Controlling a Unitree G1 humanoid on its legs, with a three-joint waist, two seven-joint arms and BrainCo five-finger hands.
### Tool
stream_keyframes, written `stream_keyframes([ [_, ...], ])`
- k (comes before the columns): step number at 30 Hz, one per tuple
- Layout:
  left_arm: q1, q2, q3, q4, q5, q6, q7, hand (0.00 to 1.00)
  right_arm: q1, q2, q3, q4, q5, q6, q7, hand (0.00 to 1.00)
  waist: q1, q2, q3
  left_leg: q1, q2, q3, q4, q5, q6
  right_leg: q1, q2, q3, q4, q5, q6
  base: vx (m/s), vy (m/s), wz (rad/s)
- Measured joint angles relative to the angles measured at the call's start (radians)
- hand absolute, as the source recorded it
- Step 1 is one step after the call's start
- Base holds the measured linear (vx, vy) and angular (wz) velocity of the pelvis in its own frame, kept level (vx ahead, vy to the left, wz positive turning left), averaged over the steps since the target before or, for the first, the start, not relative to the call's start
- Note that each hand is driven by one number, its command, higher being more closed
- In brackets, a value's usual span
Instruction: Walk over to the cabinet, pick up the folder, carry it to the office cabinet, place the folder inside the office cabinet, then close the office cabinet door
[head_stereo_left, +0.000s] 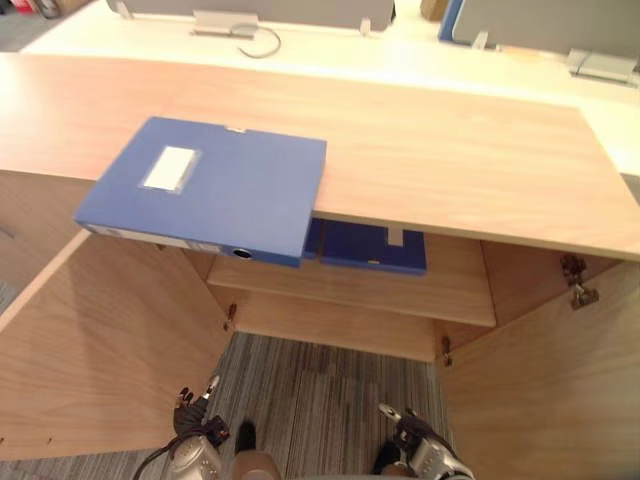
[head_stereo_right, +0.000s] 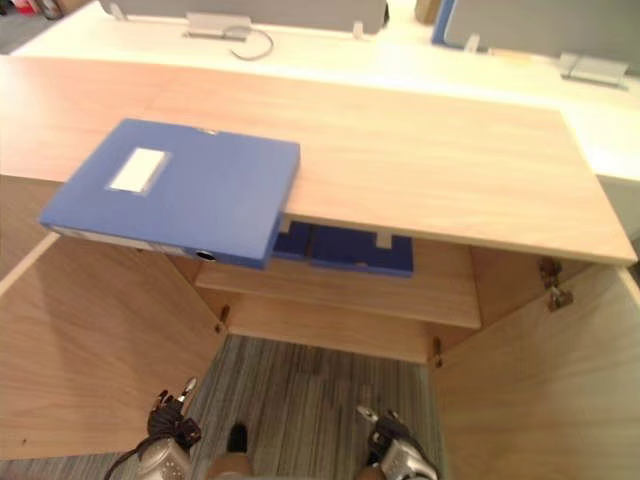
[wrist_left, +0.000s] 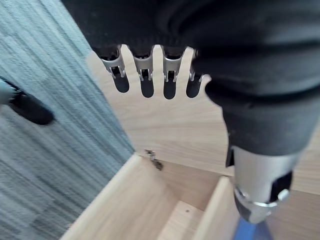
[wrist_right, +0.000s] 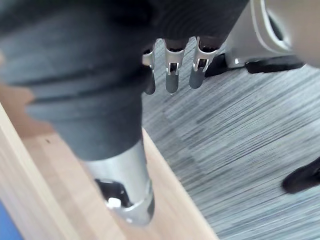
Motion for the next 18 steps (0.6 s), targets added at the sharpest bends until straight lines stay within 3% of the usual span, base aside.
stream_keyframes([
  [5, 0.06, 0.011, -0.141, -0.358, -0.017, -0.039, 0.026, 0.0, 0.032, 0.005, -0.02, 0.015, 0.164, -0.016, -0.019, 0.0, 0.013, -0.007, -0.05, 0.019, -0.034, -0.03, -0.025, 0.009, 0.007, 0.066, -0.021, -0.052, -0.038, 0.011, 0.019, 0.08, 0.052, 0.3],
  [12, 0.12, 0.015, -0.361, -0.594, -0.052, -0.045, 0.011, 0.0, 0.027, 0.009, 0.023, 0.05, 0.263, -0.019, -0.021, 0.0, 0.033, -0.018, -0.074, 0.019, -0.041, -0.044, -0.034, 0.009, 0.009, 0.087, -0.023, -0.079, -0.054, 0.013, 0.022, 0.04, 0.028, 0.11],
  [15, 0.122, 0.015, -0.379, -0.667, 0.005, -0.056, 0.025, 0.0, 0.026, 0.014, 0.023, 0.066, 0.284, -0.021, -0.022, 0.0, 0.037, -0.028, -0.084, 0.022, -0.04, -0.052, -0.034, 0.009, 0.009, 0.096, -0.019, -0.087, -0.062, 0.013, 0.022, 0.04, 0.013, 0.07],
  [17, 0.13, 0.015, -0.375, -0.736, 0.082, -0.066, 0.048, 0.0, 0.02, 0.018, 0.023, 0.083, 0.299, -0.026, -0.022, 0.0, 0.035, -0.035, -0.085, 0.031, -0.04, -0.055, -0.035, 0.009, 0.008, 0.105, -0.018, -0.089, -0.063, 0.013, 0.022, 0.04, 0.013, 0.04],
  [18, 0.133, 0.015, -0.371, -0.781, 0.175, -0.074, 0.086, 0.0, 0.019, 0.022, 0.023, 0.089, 0.299, -0.032, -0.022, 0.0, 0.035, -0.039, -0.088, 0.032, -0.041, -0.058, -0.035, 0.009, 0.008, 0.109, -0.018, -0.092, -0.064, 0.013, 0.022, 0.01, 0.014, 0.04],
])
